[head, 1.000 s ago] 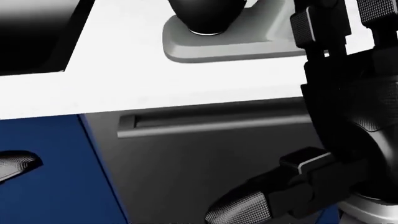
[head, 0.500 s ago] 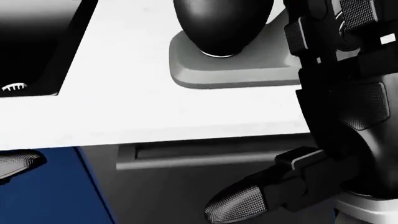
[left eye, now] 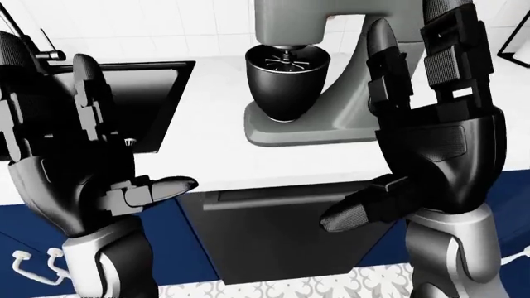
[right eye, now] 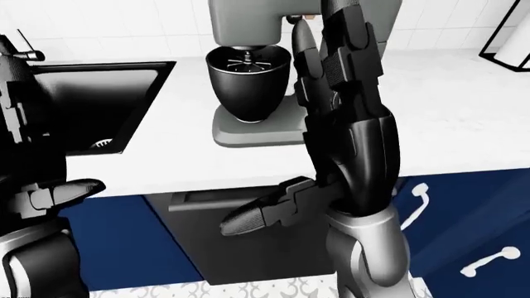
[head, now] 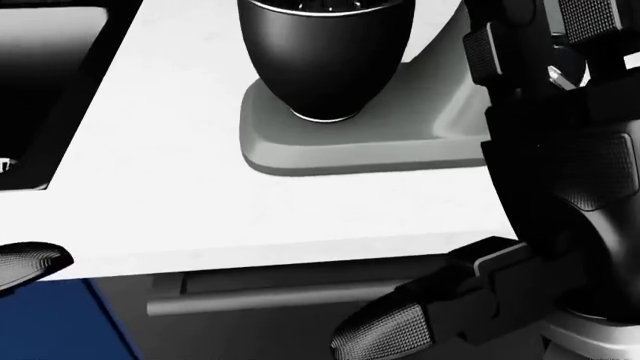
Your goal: Open the stand mixer head.
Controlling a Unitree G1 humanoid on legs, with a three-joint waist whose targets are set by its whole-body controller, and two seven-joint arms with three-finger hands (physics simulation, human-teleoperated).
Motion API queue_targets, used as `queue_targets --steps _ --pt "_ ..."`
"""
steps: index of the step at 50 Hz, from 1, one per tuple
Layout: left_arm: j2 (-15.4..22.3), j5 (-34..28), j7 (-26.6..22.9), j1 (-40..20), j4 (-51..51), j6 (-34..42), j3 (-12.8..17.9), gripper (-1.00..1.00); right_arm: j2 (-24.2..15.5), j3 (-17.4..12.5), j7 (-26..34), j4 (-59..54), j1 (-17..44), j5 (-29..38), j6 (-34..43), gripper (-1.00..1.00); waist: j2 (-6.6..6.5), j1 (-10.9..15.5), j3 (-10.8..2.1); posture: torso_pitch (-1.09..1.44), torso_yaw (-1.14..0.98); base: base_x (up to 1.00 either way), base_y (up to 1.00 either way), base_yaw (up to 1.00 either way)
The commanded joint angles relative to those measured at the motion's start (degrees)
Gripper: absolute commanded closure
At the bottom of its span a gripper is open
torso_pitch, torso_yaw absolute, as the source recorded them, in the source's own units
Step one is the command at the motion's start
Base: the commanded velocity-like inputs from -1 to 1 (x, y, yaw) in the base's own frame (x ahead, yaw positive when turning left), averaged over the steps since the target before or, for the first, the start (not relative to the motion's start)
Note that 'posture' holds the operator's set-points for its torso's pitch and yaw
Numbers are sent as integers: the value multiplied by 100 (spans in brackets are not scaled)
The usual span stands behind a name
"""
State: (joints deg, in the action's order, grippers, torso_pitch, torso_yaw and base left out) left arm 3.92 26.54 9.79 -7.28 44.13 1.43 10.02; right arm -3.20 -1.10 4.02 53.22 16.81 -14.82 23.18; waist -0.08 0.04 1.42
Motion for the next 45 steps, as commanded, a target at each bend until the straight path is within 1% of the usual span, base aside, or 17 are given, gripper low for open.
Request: queue_targets --steps 1,7,10,14,18,22,36,40,43,45 --pt "29 -13 -12 -93 133 -79 11 -98 -6 -21 -2 100 96 -7 -105 -100 -3 -2 -83 0 0 0 0 0" --pt "46 -167 -44 -116 25 -48 -15 -98 5 -6 30 47 67 4 -151 -100 -3 -8 -68 -1 0 0 0 0" --pt "27 -170 -81 -101 17 -75 -25 -98 10 7 46 22 43 24 -182 -100 -2 -6 -119 -4 0 0 0 0" --pt "21 -194 -104 -109 -12 -84 -41 -98 20 0 52 -18 46 18 -210 -100 -1 -4 -224 -8 0 0 0 0" --pt "5 -222 -134 -94 -47 -110 -64 -98 19 -11 70 -58 20 8 -253 -100 0 3 -364 -12 0 0 0 0" --pt "3 -246 -140 -124 -77 -111 -81 -98 23 -21 64 -86 26 -1 -273 -100 -1 11 -539 -16 0 0 0 0" --pt "-11 -230 -168 -163 -198 -203 -83 -98 -5 -45 88 -225 53 2 -352 -100 -28 10 -1269 -30 0 0 0 0" --pt "3 -203 -146 -169 -214 -228 -62 -98 1 -37 84 -257 46 41 -354 -100 -34 21 -1376 -30 0 0 0 0" --pt "3 -213 -138 -158 -202 -233 -72 -98 0 -66 51 -277 59 48 -337 -100 -37 29 -1405 -30 0 0 0 0" --pt "12 -207 -126 -172 -201 -235 -55 -98 -22 -161 4 -289 89 0 -337 -100 -38 36 -1412 -30 0 0 0 0"
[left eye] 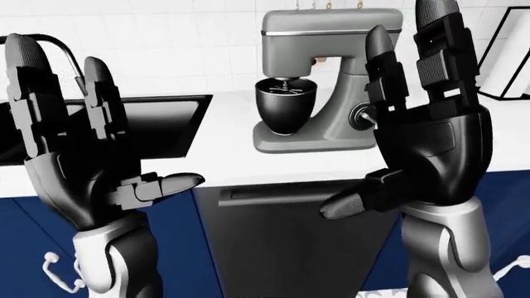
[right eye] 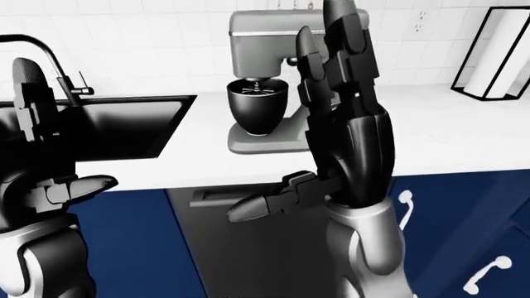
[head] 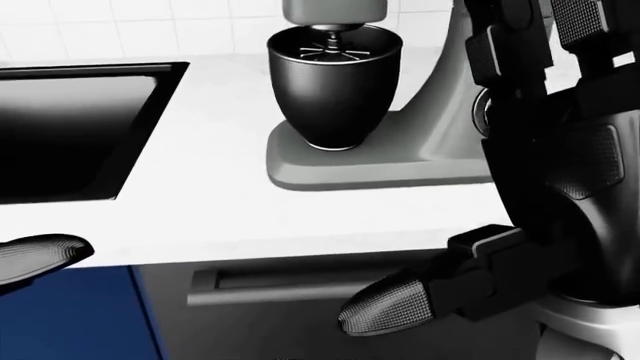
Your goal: Open the stand mixer head.
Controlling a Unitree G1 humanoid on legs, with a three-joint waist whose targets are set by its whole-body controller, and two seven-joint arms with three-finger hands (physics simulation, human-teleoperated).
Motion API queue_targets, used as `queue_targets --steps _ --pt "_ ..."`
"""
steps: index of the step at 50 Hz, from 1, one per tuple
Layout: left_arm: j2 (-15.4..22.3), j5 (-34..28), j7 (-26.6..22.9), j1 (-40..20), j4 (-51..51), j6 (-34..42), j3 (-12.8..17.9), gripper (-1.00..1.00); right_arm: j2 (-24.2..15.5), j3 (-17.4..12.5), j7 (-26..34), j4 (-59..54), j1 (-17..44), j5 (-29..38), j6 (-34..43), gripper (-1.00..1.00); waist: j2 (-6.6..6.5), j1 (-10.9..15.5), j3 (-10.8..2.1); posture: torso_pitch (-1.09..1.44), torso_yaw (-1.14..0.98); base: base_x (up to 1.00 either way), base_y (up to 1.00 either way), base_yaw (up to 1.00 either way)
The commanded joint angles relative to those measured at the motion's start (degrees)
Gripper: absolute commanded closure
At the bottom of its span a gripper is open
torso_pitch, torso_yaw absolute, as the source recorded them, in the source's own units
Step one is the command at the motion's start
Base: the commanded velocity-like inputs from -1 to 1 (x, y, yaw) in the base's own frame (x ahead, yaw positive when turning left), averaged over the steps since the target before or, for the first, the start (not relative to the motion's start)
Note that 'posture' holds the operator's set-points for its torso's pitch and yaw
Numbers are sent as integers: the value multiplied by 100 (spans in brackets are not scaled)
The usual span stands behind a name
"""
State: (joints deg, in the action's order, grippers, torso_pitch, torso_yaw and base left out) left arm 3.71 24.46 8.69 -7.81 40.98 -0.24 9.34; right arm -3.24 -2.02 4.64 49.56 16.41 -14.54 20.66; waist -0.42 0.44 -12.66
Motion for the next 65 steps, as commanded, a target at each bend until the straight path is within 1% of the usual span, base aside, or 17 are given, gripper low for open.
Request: queue_targets --steps 1,3,8,11,17,22,25,31,38,44,49,56,58,65 --pt "32 -8 -24 -110 110 -77 5 -98 -40 -107 -61 81 115 -75 -76 -100 -3 1 -5 -30 0 0 0 0" --pt "28 -23 -13 -112 116 -77 0 -98 -73 -156 -106 76 108 -99 -67 -100 1 9 -7 -30 0 0 0 0" --pt "24 -45 -13 -116 117 -73 -13 -98 -232 -409 -122 61 -24 -182 -97 -100 13 18 -23 -30 0 0 0 0" --pt "14 -57 -17 -105 133 -69 -34 -98 -315 -570 -73 83 -165 -235 -135 -100 25 23 -41 -30 0 0 0 0" --pt "17 -73 -16 -135 108 -67 -39 -98 -376 -759 101 168 -527 -290 -173 -100 44 22 -94 -30 0 0 0 0" --pt "1 -48 -37 -138 33 -174 -49 -98 -374 -922 227 166 -780 -304 -218 -100 56 15 -141 -30 0 0 0 0" --pt "18 -43 -26 -123 88 -136 -38 -98 -378 -999 259 72 -805 -306 -286 -100 57 9 -166 -30 0 0 0 0" --pt "3 -74 -17 -114 112 -93 -54 -98 -373 -1095 349 -91 -992 -258 -497 -100 58 -8 -190 -30 0 0 0 0" --pt "0 -77 -17 -112 81 -99 -50 -97 -329 -1335 601 -2 -1406 -235 -592 -100 64 -14 -196 -30 0 0 0 0" --pt "-10 -100 -27 -111 43 -120 -72 -98 -298 -1512 756 -8 -1565 -218 -653 -100 69 -31 -193 -30 0 0 0 0" --pt "-33 -134 -44 -93 2 -151 -108 -98 -285 -1790 875 10 -1733 -219 -630 -100 78 -32 -183 -30 0 0 0 0" --pt "-28 -128 -34 -96 -9 -152 -89 -98 -302 -1841 1126 -141 -1800 19 -620 -100 85 -41 -169 -30 0 0 0 0" --pt "-27 -144 -42 -98 -38 -171 -88 -97 -368 -1845 1199 -238 -1757 186 -562 -100 86 -39 -164 -30 0 0 0 0" --pt "-16 -142 -46 -90 -79 -199 -61 -98 -489 -1951 1421 -446 -1662 455 -416 -100 100 -26 -153 -30 0 0 0 0"
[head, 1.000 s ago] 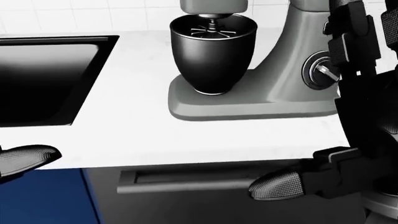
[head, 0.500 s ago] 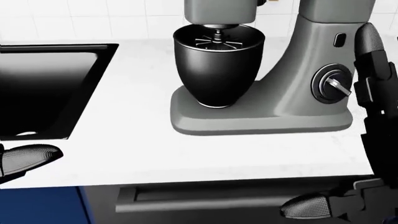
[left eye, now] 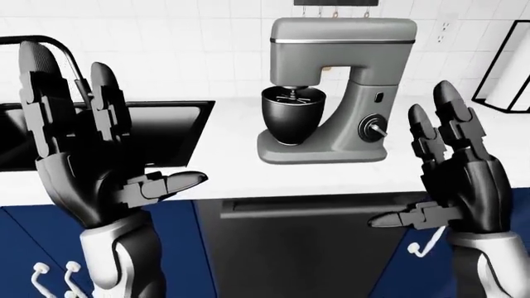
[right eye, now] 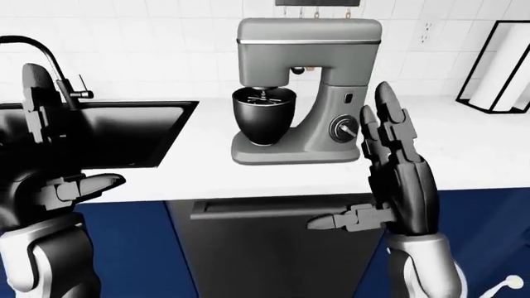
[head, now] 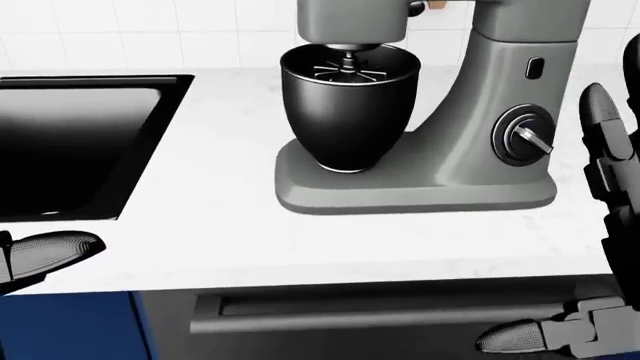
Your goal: Open the stand mixer head.
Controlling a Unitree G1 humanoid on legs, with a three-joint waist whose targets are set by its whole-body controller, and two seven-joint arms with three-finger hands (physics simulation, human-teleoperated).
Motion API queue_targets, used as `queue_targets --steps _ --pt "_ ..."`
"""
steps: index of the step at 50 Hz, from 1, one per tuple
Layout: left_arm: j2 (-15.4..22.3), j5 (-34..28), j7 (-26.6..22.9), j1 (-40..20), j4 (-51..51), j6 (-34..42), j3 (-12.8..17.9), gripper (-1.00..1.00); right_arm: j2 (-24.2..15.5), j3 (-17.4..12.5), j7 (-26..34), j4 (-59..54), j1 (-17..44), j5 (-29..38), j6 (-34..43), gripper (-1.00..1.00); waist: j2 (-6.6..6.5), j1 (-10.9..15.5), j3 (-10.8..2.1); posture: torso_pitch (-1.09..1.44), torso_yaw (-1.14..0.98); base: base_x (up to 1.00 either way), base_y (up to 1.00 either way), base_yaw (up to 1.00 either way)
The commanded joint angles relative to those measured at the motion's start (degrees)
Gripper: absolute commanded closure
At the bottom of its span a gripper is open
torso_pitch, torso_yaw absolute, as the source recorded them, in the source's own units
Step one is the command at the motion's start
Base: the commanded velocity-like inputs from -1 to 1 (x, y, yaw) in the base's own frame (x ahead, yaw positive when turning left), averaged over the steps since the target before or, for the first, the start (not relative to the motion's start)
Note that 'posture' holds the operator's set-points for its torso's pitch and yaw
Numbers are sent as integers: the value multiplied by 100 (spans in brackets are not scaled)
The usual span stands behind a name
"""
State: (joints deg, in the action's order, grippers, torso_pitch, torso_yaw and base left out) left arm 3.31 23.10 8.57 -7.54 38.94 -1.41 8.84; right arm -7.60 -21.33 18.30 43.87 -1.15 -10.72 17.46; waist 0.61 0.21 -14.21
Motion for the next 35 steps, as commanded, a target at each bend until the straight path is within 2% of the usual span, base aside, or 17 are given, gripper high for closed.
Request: queue_targets --steps 1,15,22,35 --pt "24 -8 -39 -114 118 -88 -12 -98 -60 -29 93 72 94 156 -147 -100 0 -1 4 -30 0 0 0 0" --pt "26 -9 -48 -102 101 -101 -6 -98 -402 -148 568 -405 392 817 156 -100 5 10 11 -30 0 0 0 0" --pt "35 -9 -42 -150 65 -100 -3 -97 -619 -289 777 -274 661 742 840 -100 14 15 3 -30 0 0 0 0" --pt "49 -20 -30 -189 13 -109 2 -98 -850 -186 837 -503 1082 834 1041 -100 14 6 -8 -30 0 0 0 0"
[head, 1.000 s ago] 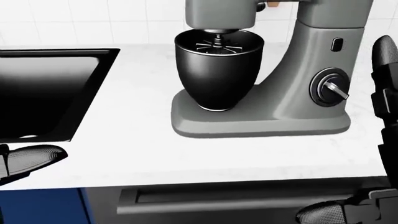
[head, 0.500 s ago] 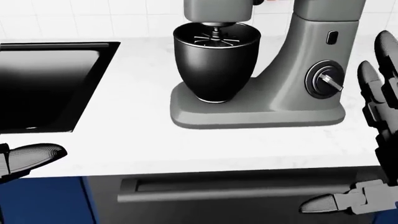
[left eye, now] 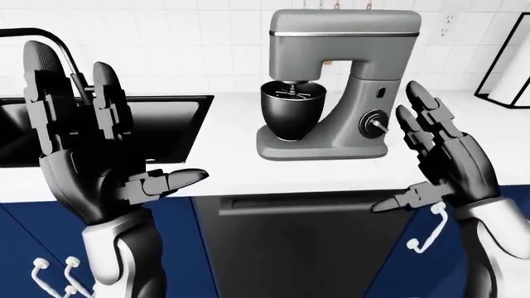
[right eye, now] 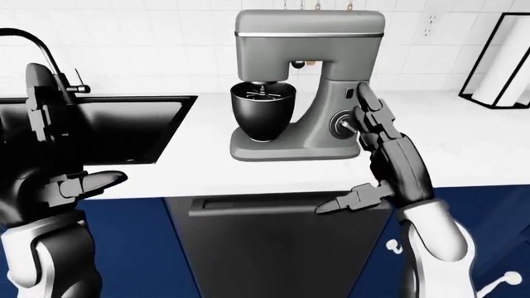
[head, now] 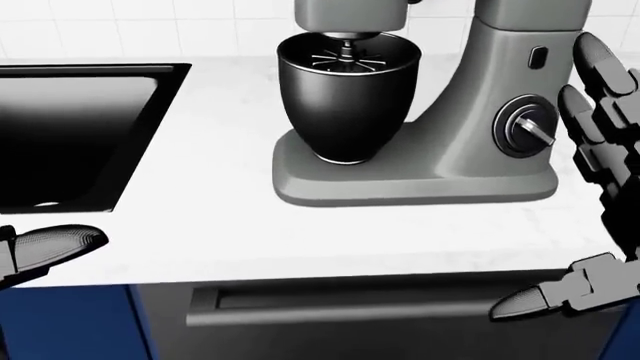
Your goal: Open the stand mixer head.
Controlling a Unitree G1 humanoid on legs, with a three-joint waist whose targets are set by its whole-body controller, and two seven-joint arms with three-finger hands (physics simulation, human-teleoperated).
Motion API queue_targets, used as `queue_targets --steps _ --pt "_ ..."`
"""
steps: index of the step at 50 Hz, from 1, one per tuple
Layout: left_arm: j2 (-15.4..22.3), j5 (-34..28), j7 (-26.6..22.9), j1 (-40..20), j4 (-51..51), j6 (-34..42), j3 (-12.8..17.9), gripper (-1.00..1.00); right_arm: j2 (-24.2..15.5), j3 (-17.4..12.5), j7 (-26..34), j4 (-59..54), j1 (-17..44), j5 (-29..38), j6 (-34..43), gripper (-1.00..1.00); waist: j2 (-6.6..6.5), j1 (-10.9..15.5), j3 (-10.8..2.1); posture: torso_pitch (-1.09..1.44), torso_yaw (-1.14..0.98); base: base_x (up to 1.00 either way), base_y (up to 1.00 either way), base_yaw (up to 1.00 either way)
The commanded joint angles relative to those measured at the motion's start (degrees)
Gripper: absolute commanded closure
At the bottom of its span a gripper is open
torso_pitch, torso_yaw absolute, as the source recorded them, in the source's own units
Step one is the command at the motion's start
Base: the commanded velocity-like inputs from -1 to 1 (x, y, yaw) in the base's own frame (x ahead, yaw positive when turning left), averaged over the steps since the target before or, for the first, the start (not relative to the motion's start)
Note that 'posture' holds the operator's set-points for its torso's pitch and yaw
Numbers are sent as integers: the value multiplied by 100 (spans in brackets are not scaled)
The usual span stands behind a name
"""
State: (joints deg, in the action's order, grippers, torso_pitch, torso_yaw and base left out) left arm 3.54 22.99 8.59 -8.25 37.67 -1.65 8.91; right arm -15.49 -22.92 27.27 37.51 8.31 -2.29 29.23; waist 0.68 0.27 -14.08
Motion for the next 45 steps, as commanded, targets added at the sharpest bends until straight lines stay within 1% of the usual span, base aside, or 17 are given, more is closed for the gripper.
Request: queue_targets --steps 1,13,22,35,45 --pt "26 -5 -27 -122 143 -80 -7 -98 -77 -11 -80 91 184 -9 -132 -100 5 -1 -23 -30 0 0 0 0" --pt "34 -9 -32 -96 155 -83 15 -98 -287 125 -203 -282 600 -90 -216 -100 -8 -6 -27 -30 0 0 0 0" --pt "27 -19 -24 -91 185 -62 -2 -97 -320 241 -325 -537 786 -131 -305 -100 -10 -5 -21 -30 0 0 0 0" --pt "30 -8 -19 -77 173 -75 20 -98 -379 330 -357 -735 919 -113 -382 -100 -9 -2 -9 -30 0 0 0 0" --pt "41 5 -20 -86 144 -88 47 -98 -370 349 -377 -823 911 -66 -451 -100 -7 2 -4 -30 0 0 0 0"
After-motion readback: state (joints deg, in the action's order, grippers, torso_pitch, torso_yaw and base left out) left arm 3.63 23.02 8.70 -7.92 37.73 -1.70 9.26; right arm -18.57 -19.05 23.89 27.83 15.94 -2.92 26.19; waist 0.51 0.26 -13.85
